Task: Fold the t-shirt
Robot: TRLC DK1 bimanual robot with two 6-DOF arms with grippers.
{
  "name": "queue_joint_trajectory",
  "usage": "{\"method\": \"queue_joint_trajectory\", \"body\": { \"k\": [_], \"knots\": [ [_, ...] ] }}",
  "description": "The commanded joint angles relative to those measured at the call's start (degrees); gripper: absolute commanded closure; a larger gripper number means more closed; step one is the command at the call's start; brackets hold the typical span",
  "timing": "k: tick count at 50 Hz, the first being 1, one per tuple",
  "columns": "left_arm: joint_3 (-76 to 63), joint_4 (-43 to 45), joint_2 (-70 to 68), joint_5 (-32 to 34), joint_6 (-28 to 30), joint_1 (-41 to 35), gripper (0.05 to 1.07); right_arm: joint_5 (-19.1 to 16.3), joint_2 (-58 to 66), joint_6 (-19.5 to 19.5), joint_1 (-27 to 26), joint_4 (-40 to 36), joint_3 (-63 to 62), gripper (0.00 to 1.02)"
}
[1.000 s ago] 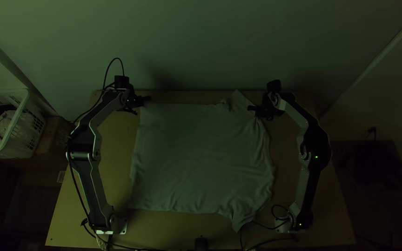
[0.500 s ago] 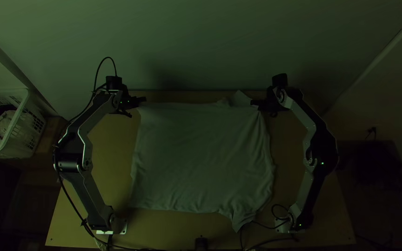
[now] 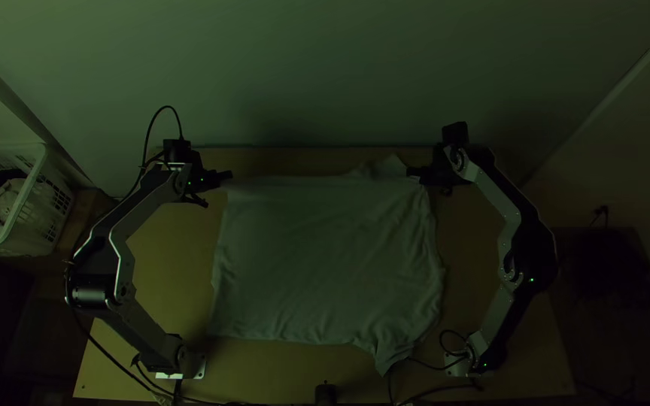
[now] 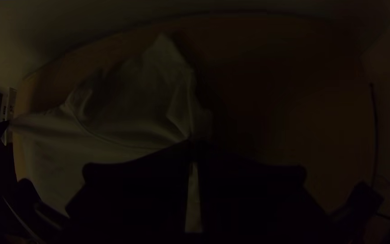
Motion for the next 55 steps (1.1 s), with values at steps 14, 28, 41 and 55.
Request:
{"method": "queue_joint_trajectory", "body": {
  "k": [14,28,41,55],
  "knots": [
    [-8.51,1.14,-6.91,-0.23,-0.72,-0.03,1.05,3.34,-9.12,-0.46,1.79,-0.9,-11.59,1.0],
    [-15.46,2.73,-10.33,-0.23,-0.54,-1.09,1.05,3.87,-13.16,-0.73,2.05,-0.64,-19.06,1.0],
    [-21.61,4.31,-13.58,-0.23,-0.46,-1.27,1.05,4.04,-17.12,-0.73,2.58,0.24,-25.65,1.0],
    [-25.21,6.77,-13.94,-0.23,0.25,0.4,1.05,4.13,-20.9,-0.73,4.07,2.44,-33.12,1.0]
  ]
}}
